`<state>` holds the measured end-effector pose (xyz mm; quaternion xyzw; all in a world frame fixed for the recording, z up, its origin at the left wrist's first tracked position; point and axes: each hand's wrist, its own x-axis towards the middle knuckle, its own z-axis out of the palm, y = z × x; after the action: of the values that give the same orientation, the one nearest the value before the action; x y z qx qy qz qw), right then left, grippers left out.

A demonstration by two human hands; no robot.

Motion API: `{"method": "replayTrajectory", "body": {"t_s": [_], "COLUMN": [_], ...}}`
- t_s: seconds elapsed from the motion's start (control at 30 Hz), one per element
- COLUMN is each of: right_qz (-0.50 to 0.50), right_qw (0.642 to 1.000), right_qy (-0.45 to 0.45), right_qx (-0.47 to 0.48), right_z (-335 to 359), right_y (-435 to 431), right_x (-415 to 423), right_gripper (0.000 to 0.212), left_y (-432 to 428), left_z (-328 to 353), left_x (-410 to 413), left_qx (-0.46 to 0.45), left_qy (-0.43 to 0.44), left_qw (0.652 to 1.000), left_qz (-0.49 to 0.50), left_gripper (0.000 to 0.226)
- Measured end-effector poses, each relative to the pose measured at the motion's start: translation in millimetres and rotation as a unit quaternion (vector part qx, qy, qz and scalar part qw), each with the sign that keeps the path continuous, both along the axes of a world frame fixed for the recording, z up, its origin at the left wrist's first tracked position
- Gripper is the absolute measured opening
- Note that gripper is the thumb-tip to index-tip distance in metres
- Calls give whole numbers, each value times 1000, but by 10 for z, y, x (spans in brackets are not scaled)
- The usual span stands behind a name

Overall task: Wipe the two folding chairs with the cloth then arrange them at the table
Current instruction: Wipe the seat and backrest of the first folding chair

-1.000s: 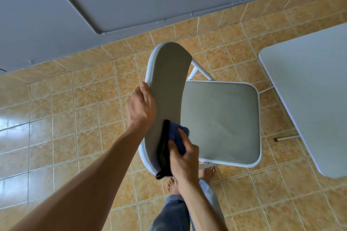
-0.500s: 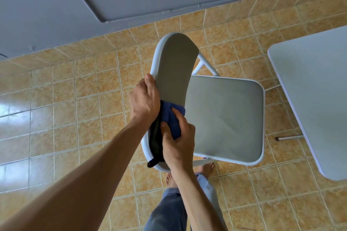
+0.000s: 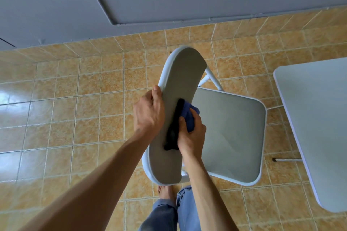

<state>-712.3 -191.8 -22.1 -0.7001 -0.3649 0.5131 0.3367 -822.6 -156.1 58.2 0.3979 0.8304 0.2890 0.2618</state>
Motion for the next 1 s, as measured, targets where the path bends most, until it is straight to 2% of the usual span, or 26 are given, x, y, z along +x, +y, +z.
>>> {"method": "replayTrajectory", "body": {"t_s": [0.07,0.1,0.17,0.23,0.3,0.37,0.43,0.47,0.7,0.8,0.9,1.0], "right_qz": [-42,-33,26,90,115,70,0,-20,106,66,-15,-31], "right_qw": [996,998,998,983,971,984,997,997,967,976,993,994], "right_qy": [27,26,3,4,-19,-65,-52,-45,-25,-37,-33,-16], "right_qx": [-68,-48,62,163,208,149,64,55,232,205,115,100], "right_z": [-35,14,213,354,240,18,-93,-77,425,157,-89,-243], "right_y": [216,288,347,408,540,809,1040,1101,1068,1606,2105,2320], "right_x": [62,37,-95,-215,-190,-66,30,26,-221,-100,32,144], "right_gripper": [28,27,34,41,41,40,36,35,39,36,33,22], "left_y": [-8,-2,-6,-12,-13,-6,-2,-1,-8,20,41,60], "left_z": [10,5,-14,-35,-34,-29,-28,-24,-56,-42,-55,-61], "left_x": [5,2,-19,-50,-50,-32,-8,2,-12,-7,-16,-9], "left_qx": [3,7,16,27,29,26,13,9,17,15,7,-2], "left_qy": [5,5,-5,-21,-19,-1,14,19,29,36,39,33], "left_qw": [1000,1000,1000,999,999,1000,1000,1000,999,999,999,999], "left_qz": [-8,-12,-14,-7,-2,-8,-10,-9,6,12,18,24], "left_gripper": [53,53,52,50,50,52,52,52,49,49,51,50]}}
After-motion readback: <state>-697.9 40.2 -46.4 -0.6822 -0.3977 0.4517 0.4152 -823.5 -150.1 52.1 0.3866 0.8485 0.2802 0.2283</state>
